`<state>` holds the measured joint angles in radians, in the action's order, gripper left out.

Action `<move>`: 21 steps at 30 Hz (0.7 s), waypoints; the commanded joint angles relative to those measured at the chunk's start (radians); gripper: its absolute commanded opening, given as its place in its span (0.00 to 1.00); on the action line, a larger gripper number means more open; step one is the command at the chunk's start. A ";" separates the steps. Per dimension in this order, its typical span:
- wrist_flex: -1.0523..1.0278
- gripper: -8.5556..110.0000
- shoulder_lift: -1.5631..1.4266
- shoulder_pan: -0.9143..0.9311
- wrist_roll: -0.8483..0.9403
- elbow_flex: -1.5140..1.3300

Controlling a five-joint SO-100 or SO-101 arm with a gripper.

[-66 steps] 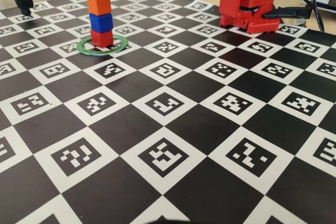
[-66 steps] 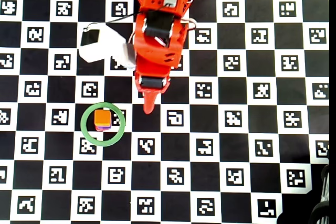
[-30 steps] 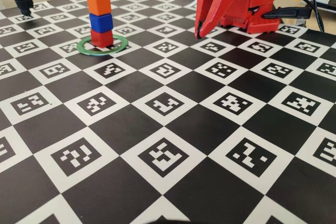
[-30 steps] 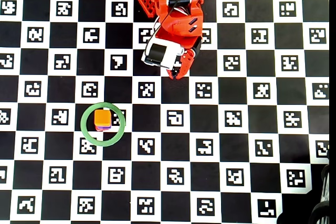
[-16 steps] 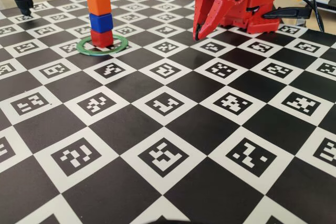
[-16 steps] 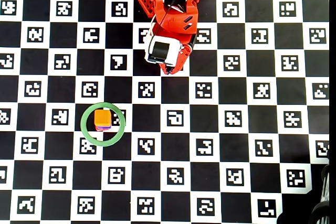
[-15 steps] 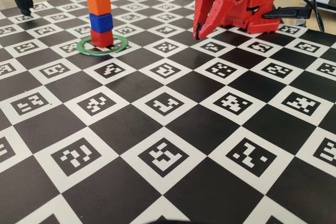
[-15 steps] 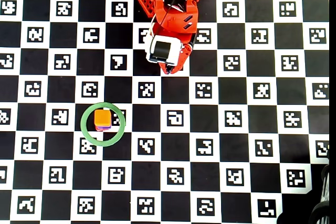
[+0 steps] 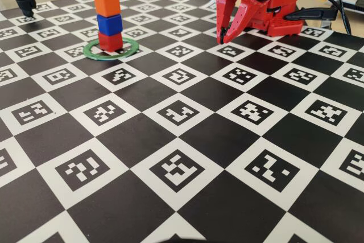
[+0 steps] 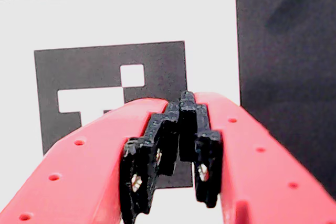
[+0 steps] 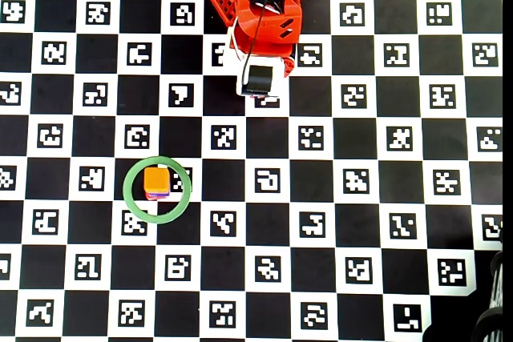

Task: Grab the red cube then put it in the green circle then put the blue cube on top and finally the orange cube on top

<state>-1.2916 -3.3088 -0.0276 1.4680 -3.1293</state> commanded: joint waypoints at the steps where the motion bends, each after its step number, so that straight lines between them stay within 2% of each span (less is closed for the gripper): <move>1: -0.061 0.03 -0.052 0.014 0.009 -0.051; 21: -0.067 0.03 -0.052 0.015 0.048 -0.051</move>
<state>-1.2916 -3.3103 -0.0199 1.5125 -3.1293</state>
